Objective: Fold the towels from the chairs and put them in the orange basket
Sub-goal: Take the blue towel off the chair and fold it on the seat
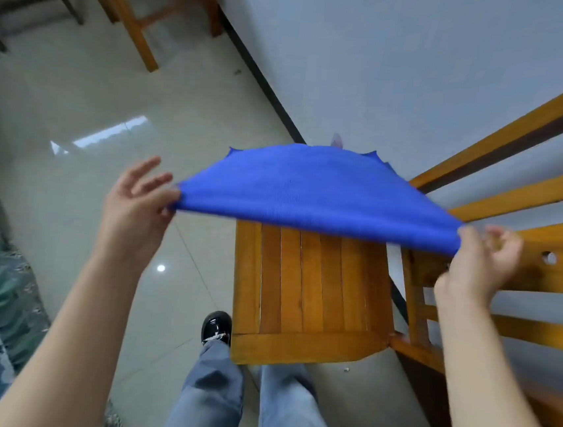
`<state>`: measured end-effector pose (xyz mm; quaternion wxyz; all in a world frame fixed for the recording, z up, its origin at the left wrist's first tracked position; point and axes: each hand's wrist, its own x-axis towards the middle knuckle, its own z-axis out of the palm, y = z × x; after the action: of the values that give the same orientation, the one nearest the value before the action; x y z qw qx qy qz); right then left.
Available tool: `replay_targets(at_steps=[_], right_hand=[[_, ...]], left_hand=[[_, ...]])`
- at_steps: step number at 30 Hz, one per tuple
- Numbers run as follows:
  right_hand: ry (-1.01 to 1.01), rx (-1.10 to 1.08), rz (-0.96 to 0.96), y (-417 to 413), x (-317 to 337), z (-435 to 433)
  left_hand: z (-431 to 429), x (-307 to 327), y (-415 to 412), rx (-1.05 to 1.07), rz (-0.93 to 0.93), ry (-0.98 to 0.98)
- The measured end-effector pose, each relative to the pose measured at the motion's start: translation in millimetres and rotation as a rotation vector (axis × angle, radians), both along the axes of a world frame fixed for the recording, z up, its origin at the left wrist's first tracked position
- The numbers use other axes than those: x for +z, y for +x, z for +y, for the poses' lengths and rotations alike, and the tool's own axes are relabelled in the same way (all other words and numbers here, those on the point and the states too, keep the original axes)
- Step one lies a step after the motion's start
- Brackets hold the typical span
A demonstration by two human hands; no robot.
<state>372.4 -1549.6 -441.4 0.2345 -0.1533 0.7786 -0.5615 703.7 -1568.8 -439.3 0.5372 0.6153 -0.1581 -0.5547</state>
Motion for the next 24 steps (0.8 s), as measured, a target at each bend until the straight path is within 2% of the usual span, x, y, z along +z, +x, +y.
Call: replay_targets(at_steps=[4,8,12,16,20,24], right_hand=[[0.258,-0.045,-0.044,-4,-59,57],[0.522,0.002,-0.116,-4,-105,98],[0.678,-0.04,-0.203,-8,-130,121],[0.742,-0.122,-0.355,-14,-133,119],[0.758,-0.102,-0.475,-24,-137,103],[0.745,-0.071,-0.54,-27,-141,79]], left_hand=[[55,-58,1,-0.101,0.001,0.235],[104,-117,3,-0.184,-0.014,0.5],[138,-144,-3,-0.184,0.021,0.652],[148,-146,-5,-0.226,0.036,0.64],[141,-149,-9,-0.436,-0.275,0.591],[109,-157,-17,-0.436,-0.501,0.514]])
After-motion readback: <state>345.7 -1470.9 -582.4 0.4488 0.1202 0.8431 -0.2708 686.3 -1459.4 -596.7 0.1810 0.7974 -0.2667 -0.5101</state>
